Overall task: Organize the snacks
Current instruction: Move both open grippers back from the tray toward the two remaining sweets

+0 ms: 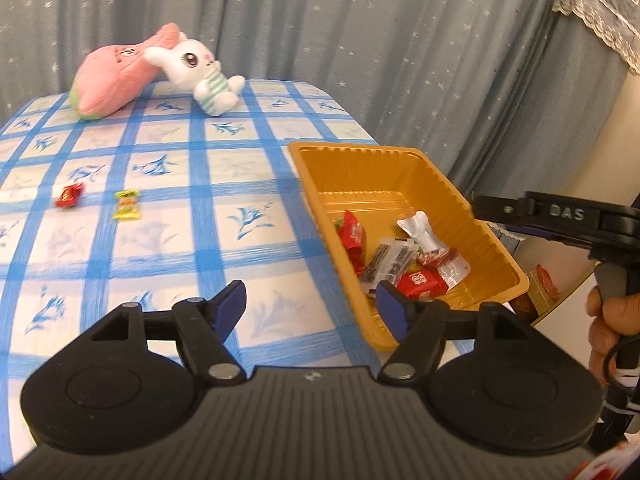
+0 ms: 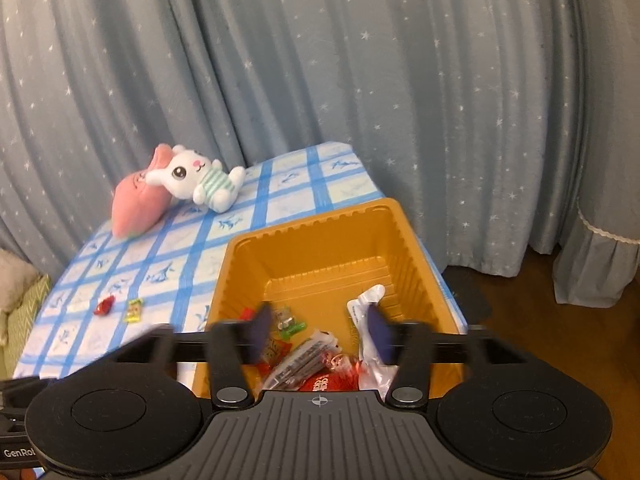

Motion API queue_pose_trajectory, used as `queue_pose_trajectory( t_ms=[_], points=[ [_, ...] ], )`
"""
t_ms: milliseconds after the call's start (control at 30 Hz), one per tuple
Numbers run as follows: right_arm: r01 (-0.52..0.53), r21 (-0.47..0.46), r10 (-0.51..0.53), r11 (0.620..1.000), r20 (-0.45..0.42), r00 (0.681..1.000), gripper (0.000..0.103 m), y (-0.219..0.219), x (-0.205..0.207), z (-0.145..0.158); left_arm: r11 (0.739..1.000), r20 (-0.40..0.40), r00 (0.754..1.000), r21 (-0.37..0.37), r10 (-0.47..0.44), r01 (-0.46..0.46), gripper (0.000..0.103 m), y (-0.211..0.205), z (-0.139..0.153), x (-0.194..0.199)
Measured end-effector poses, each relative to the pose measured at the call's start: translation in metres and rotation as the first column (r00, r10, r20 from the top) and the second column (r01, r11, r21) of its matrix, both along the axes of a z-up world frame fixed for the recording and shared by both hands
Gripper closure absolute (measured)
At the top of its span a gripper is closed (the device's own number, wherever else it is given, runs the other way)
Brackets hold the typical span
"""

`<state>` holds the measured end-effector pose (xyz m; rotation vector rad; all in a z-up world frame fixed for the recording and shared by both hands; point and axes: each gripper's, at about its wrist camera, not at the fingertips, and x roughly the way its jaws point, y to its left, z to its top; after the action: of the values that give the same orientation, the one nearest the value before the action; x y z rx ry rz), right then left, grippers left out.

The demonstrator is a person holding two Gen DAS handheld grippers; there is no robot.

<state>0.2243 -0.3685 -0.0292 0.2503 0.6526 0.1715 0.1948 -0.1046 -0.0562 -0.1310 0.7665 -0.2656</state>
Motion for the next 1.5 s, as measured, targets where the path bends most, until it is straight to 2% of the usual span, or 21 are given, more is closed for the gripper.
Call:
queue_pose_trajectory(
  t_ms=[267, 700, 1133, 1500],
  points=[
    [0.028, 0.014, -0.027, 1.0, -0.034, 0.999, 0.046, 0.004, -0.041, 0.014, 0.999, 0.011, 0.999, 0.011, 0.046, -0.046, 0.03, 0.024, 0.011, -0.033],
    [-0.074, 0.023, 0.074, 0.997, -0.026, 0.997, 0.046, 0.067, -0.107, 0.027, 0.992, 0.038, 0.992, 0.037, 0.123, -0.124, 0.027, 0.07, 0.029, -0.085],
    [-0.17, -0.007, 0.17, 0.985, -0.013, 0.985, 0.046, 0.124, -0.119, 0.031, 0.974, 0.057, 0.974, 0.042, 0.221, -0.223, 0.026, 0.117, 0.042, -0.106],
    [-0.227, -0.016, 0.226, 0.974, -0.007, 0.974, 0.046, 0.153, -0.113, 0.032, 0.963, 0.062, 0.963, 0.046, 0.261, -0.264, 0.025, 0.137, 0.044, -0.109]
  ],
)
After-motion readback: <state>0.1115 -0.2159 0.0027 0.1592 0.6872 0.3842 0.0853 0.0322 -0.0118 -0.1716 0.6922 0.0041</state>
